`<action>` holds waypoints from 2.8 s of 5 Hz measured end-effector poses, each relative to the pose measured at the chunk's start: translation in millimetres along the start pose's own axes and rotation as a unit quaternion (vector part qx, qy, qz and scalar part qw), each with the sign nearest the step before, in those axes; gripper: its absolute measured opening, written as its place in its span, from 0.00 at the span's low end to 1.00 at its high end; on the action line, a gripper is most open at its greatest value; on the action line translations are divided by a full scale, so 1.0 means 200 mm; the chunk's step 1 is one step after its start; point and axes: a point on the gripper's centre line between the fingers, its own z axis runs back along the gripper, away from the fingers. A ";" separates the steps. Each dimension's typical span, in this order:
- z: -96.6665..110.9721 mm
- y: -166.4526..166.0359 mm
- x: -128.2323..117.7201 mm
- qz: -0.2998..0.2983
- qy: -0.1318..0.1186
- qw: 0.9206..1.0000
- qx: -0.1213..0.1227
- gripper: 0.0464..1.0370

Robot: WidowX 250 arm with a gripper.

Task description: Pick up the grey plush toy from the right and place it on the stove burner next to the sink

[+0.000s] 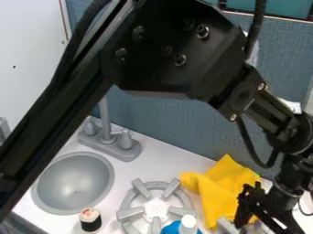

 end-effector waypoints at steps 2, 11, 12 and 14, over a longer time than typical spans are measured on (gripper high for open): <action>-0.05 0.03 0.01 0.053 -0.011 0.998 -0.041 0.64; 0.08 0.83 -0.53 0.270 -0.037 0.961 -0.046 0.41; -0.02 0.85 -0.56 0.274 -0.004 0.960 -0.065 0.41; -0.16 0.83 -0.53 0.253 0.009 0.964 -0.083 0.41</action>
